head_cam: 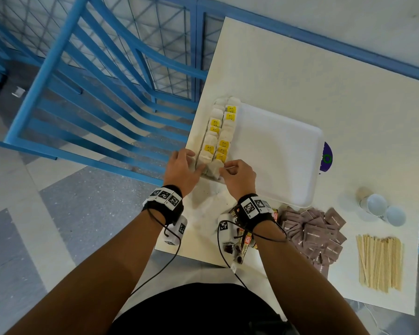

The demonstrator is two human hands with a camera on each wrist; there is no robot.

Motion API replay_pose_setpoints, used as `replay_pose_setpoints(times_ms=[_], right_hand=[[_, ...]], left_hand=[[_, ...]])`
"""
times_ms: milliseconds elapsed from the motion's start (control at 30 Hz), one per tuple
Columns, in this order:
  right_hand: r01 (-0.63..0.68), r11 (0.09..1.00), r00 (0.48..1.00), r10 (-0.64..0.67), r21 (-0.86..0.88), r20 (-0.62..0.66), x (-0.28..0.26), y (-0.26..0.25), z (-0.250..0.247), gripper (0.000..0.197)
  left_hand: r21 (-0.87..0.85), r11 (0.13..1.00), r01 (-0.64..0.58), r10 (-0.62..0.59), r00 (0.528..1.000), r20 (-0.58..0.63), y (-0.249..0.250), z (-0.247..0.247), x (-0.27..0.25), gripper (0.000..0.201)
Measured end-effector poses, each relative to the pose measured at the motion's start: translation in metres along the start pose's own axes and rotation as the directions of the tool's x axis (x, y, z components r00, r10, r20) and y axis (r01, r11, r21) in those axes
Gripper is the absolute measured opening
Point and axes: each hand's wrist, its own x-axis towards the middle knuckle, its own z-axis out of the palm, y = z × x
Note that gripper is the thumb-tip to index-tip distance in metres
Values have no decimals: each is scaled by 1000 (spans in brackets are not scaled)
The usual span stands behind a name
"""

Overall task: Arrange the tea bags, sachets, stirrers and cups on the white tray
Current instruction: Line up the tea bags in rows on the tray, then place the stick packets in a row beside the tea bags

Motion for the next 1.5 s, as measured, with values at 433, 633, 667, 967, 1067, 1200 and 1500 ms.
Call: replay_pose_setpoints(times_ms=[433, 633, 667, 967, 1067, 1200, 1500], right_hand=[[-24, 999, 1000, 23, 39, 16, 6, -1, -4, 19], [-3, 999, 999, 1, 41, 42, 6, -2, -7, 11], [-1, 999, 999, 0, 41, 45, 7, -4, -8, 10], [-24, 995, 999, 20, 92, 41, -7, 0, -25, 15], [26, 996, 997, -32, 83, 66, -18, 0, -40, 17], [56, 992, 997, -61, 114, 46, -38, 3, -62, 19], [154, 980, 985, -142, -125, 95, -83, 65, -94, 13]], left_hand=[[-10, 999, -44, 44, 999, -21, 5, -7, -7, 32], [-20, 998, -58, 58, 998, -17, 4, -10, -7, 28], [-20, 998, -62, 62, 998, -16, 4, -10, -7, 28], [-64, 988, -144, 143, 990, -11, 14, -15, -15, 7], [-101, 983, -151, 157, 986, 56, 24, -15, -22, 6], [-144, 980, -140, 158, 980, 119, 32, -6, -35, 7], [-25, 974, -226, 215, 880, 424, 30, 31, -85, 31]])
